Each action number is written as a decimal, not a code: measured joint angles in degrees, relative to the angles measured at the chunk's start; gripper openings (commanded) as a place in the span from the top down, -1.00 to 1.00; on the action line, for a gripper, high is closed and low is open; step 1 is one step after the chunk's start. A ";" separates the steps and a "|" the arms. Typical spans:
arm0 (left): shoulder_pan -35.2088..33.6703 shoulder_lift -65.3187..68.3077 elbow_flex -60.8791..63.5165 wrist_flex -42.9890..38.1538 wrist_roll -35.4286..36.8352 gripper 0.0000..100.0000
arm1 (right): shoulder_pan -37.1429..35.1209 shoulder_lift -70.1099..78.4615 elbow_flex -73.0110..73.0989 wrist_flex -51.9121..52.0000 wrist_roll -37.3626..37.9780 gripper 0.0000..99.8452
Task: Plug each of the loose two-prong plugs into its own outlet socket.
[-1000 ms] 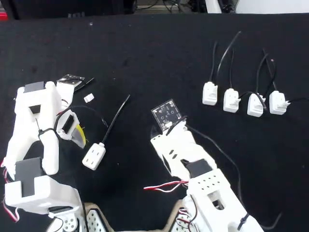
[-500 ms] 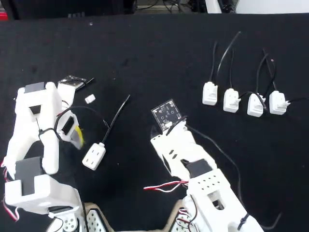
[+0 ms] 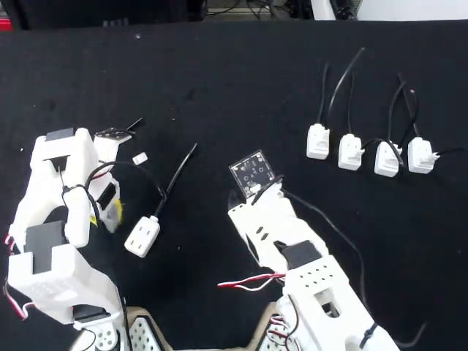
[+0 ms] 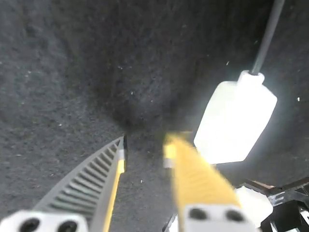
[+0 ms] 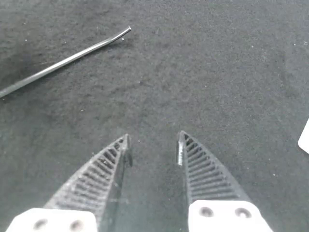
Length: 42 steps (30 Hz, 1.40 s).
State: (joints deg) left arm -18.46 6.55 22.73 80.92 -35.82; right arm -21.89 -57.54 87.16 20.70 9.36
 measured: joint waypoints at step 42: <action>24.35 -7.47 -8.70 5.19 16.26 0.62 | 6.07 0.00 0.00 -2.90 0.00 0.70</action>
State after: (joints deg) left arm 5.89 -0.92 14.02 86.11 -19.56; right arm -15.82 -57.54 87.16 17.80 9.36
